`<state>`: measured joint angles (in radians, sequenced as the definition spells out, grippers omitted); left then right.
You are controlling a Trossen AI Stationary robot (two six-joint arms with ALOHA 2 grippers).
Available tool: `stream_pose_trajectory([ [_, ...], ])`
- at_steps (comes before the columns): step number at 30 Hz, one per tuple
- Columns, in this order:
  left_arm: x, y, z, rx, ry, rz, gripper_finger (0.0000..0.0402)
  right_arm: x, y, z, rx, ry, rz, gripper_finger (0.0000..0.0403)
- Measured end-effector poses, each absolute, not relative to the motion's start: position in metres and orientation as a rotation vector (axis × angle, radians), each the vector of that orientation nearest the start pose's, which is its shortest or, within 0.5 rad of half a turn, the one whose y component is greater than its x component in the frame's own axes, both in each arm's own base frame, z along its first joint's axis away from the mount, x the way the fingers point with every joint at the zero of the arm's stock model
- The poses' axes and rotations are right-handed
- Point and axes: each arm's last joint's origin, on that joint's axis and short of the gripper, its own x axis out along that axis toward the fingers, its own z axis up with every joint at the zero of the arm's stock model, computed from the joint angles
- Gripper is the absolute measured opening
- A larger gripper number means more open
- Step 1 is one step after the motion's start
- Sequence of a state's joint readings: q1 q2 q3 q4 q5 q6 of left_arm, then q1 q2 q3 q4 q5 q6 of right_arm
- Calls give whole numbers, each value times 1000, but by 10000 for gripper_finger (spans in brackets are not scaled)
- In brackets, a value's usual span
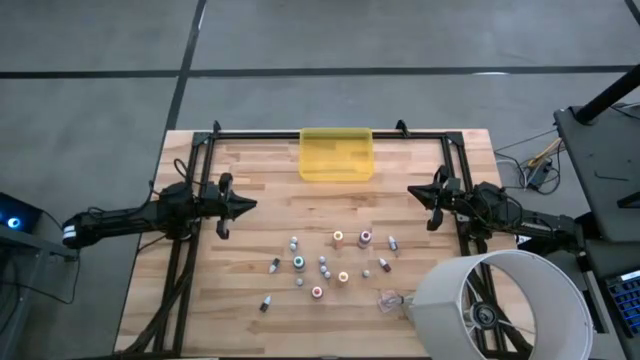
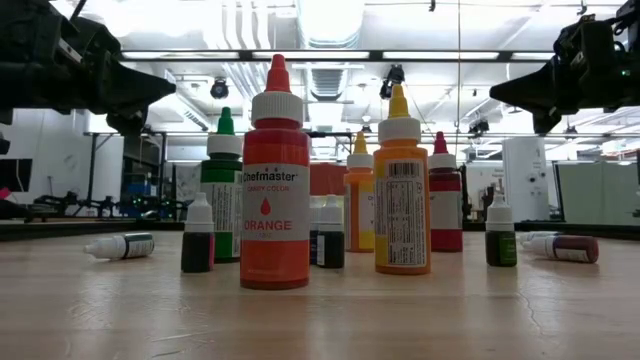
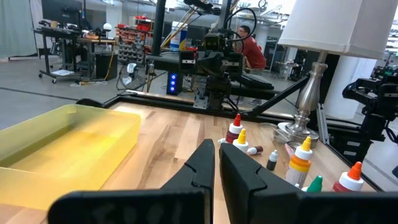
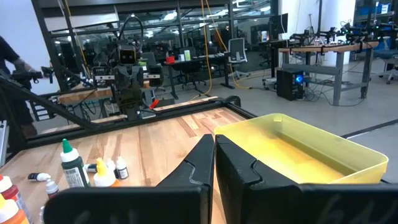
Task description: Pick & Place food coloring
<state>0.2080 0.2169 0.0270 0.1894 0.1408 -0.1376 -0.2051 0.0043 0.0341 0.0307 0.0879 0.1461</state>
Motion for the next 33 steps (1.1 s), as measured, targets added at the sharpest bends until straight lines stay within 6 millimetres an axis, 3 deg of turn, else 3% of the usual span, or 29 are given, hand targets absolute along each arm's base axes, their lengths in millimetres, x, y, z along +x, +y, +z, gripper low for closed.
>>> stream_pose_trajectory([
  [7,109,19,173,-138,-4,67,0,93,-22,178,-268,-21,-301,9],
  [13,109,19,173,-137,-5,69,0,93,-22,178,-324,-15,-303,9],
  [17,109,20,173,-137,-7,99,0,93,-22,179,-154,-49,-299,9],
  [25,109,20,173,-138,-8,103,0,93,-22,179,475,-145,-288,9],
  [29,109,20,174,-166,-15,102,0,93,-22,179,644,-170,-276,9],
  [33,109,20,176,-340,-48,96,0,93,-22,179,713,-180,-271,9],
])
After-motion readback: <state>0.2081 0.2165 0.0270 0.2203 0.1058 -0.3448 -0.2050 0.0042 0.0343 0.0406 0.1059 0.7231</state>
